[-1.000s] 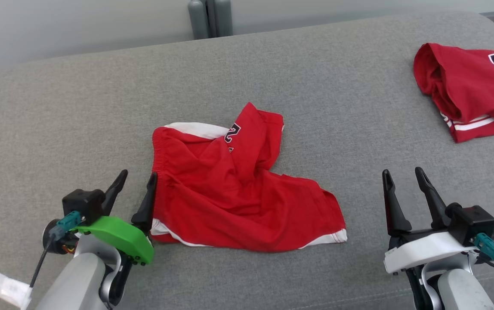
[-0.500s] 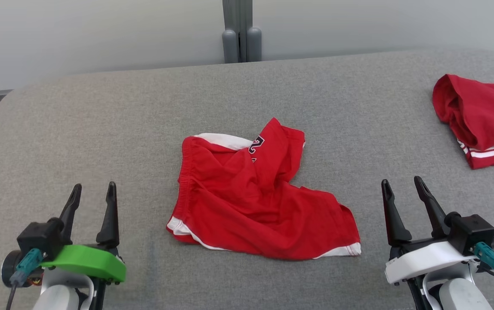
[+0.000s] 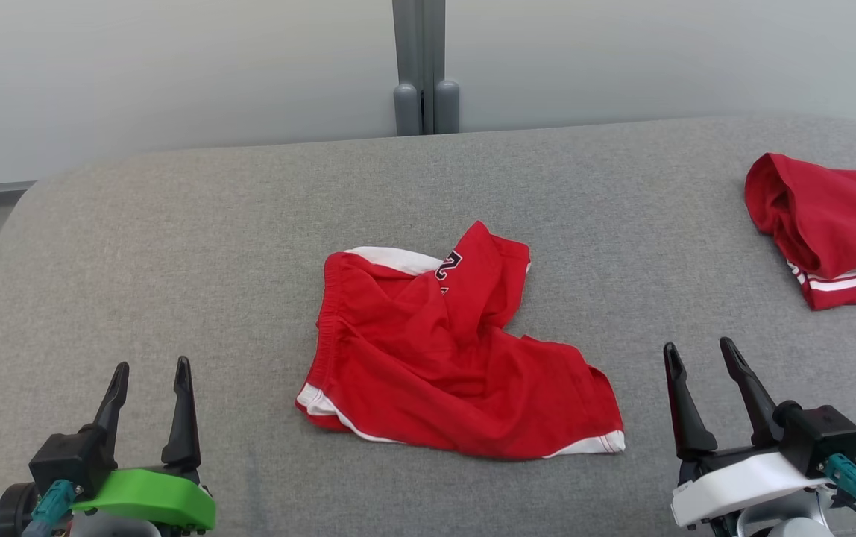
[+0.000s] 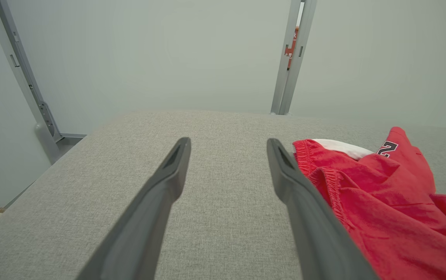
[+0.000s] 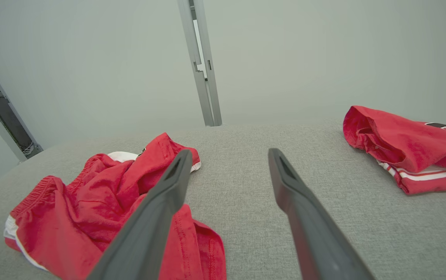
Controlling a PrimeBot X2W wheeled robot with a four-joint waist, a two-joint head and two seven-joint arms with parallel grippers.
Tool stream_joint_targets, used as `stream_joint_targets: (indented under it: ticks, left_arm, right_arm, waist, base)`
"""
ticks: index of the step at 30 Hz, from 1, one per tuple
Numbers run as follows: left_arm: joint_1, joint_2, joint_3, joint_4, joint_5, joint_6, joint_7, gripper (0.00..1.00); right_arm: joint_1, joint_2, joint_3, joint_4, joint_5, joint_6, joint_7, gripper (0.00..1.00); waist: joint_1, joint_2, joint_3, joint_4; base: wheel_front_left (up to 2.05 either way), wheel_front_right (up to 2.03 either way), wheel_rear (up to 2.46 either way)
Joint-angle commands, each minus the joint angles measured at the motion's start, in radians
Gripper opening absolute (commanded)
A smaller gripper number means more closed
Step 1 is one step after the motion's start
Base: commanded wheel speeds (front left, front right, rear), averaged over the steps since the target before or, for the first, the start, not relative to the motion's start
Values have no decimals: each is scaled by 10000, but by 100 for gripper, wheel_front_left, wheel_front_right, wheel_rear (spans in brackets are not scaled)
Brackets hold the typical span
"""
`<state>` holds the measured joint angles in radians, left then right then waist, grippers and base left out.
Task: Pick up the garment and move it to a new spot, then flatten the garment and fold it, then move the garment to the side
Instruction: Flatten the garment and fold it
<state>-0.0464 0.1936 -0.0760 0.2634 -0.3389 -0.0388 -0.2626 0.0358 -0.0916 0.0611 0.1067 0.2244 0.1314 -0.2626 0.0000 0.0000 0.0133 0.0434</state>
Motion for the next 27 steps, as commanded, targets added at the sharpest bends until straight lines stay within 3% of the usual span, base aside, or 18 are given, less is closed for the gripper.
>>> stream_joint_targets:
  ticks: [1, 27]
  left_arm:
    - [162, -56, 84, -38, 153, -57, -24, 100]
    - [166, -508, 794, 188, 938, -629, -25, 100]
  right_arm:
    - [178, 22, -39, -78, -82, -17, -29, 100]
    - [230, 93, -29, 30, -143, -17, -29, 100]
  waist:
    - [0, 0, -51, -29]
    - [0, 0, -123, -313]
  base:
    - [0, 0, 0]
    - [0, 0, 0]
